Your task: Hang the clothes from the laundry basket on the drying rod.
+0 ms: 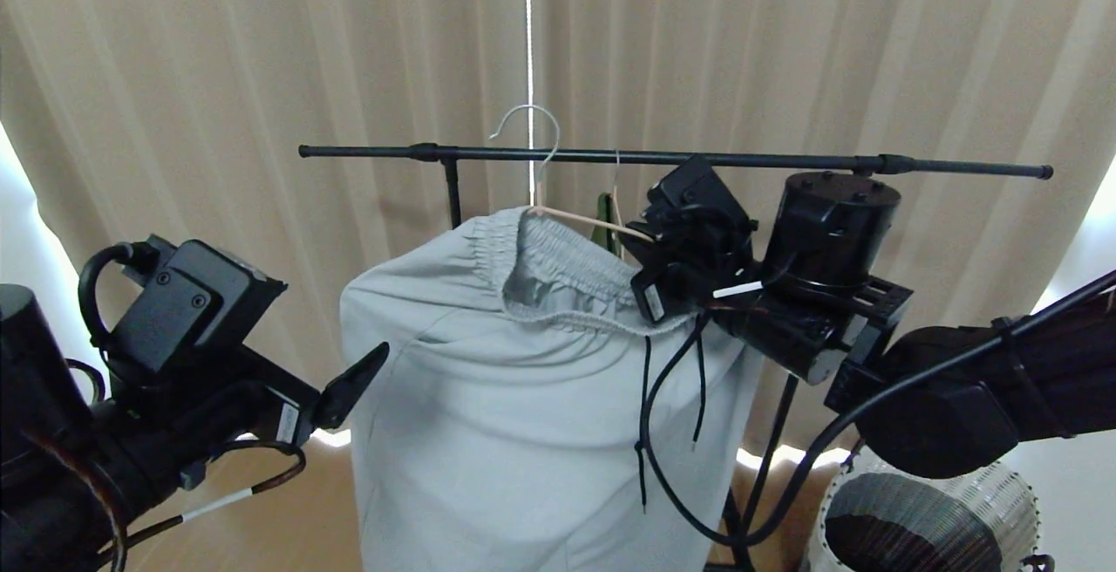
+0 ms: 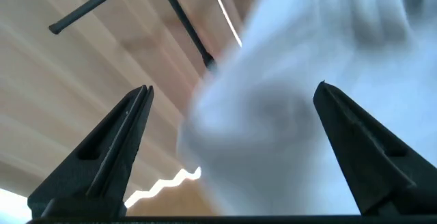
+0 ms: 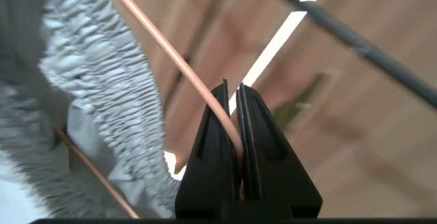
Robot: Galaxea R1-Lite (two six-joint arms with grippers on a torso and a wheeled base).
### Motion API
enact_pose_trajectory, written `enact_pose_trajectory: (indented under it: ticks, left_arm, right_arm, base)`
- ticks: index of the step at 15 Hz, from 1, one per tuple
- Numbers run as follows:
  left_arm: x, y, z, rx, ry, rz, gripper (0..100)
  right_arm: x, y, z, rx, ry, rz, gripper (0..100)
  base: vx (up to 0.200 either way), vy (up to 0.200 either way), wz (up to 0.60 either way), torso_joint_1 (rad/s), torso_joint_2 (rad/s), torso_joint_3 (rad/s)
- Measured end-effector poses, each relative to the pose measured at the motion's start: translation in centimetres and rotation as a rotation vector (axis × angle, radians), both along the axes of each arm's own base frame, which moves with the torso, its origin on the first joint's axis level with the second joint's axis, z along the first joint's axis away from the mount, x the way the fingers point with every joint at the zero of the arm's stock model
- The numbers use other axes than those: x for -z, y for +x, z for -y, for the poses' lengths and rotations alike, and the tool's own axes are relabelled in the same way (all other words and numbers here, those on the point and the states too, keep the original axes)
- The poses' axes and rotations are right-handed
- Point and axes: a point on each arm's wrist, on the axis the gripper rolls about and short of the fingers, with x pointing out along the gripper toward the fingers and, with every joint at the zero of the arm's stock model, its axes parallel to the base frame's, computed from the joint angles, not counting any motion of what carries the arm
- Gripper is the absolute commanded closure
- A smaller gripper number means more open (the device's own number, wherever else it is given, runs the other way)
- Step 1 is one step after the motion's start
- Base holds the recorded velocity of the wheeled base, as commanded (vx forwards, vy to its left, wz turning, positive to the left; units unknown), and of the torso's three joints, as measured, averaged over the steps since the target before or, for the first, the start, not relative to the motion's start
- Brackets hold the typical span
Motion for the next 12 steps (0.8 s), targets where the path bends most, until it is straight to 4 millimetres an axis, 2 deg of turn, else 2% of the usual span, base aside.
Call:
enact_pose_trajectory:
  ticks: [4, 7, 12]
  left_arm:
    - [2.4, -1.0, -1.0, -0.045, -0.055, -0.105, 0]
    - [2.9, -0.7, -0.9, -0.057, -0.079, -0.135, 0]
    - [3.3, 1.2, 0.0, -0.060, -0.070, -0.170, 0]
  right_arm:
    - [-2.1, -2.0, 2.6, 0.019, 0.025, 0.034, 100]
    - [-3.6, -3.8, 3.9, 0.015, 0.045, 0.063, 100]
    - [-5.3, -6.0, 3.6, -0.039, 0.084, 0.108, 100]
  base:
    - [0.000, 0.000, 0.00, 0.000, 0.00, 0.000]
    - [0.000, 0.000, 0.00, 0.000, 0.00, 0.000]
    - [0.000, 0.000, 0.00, 0.000, 0.00, 0.000]
